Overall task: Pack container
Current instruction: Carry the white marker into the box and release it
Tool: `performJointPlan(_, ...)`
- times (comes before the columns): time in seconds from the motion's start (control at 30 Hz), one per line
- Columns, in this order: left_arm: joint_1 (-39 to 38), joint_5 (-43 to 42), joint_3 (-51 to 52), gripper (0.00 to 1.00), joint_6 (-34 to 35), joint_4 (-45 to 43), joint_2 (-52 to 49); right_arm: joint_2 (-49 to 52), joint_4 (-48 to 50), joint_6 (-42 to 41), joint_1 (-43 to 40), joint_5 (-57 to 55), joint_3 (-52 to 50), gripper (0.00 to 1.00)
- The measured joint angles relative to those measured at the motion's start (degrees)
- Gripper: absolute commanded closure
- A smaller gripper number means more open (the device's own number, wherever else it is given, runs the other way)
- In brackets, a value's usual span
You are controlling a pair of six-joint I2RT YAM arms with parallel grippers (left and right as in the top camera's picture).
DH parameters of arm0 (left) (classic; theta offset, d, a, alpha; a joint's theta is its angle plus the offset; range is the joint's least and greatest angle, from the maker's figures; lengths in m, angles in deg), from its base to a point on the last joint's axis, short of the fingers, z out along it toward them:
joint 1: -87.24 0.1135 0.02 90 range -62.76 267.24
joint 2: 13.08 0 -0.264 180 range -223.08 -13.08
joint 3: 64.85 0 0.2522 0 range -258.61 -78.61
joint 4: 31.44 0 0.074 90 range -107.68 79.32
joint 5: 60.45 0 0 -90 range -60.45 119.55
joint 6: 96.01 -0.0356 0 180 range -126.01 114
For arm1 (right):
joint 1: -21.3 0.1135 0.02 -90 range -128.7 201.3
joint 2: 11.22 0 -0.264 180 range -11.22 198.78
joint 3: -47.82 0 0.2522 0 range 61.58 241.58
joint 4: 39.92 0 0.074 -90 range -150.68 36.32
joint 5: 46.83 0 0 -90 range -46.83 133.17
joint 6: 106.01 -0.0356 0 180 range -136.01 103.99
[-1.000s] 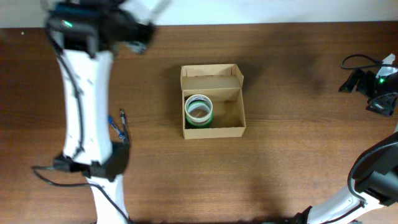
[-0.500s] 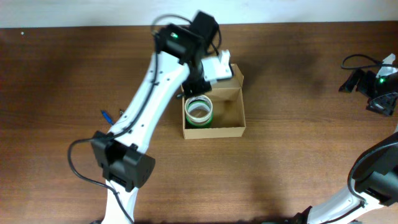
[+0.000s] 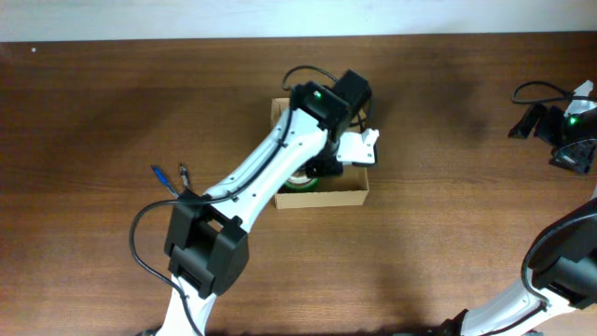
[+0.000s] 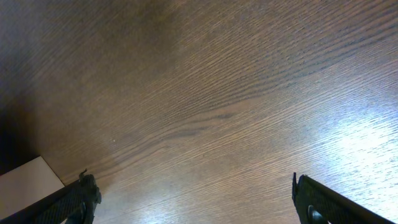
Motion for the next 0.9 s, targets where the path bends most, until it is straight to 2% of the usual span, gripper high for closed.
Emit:
performJointPlan(0.33, -0.4, 0.1, 1.3, 0.98, 5.6, 0.0, 0.0, 0.0, 0.0, 0.0, 0.0, 0.0, 0.0, 0.01)
performJointPlan(0.9, -0.4, 0.0, 1.4, 0.98, 6.5, 2.4, -2.8, 0.0, 0.0, 0.0, 0.0, 0.0, 0.0, 0.01)
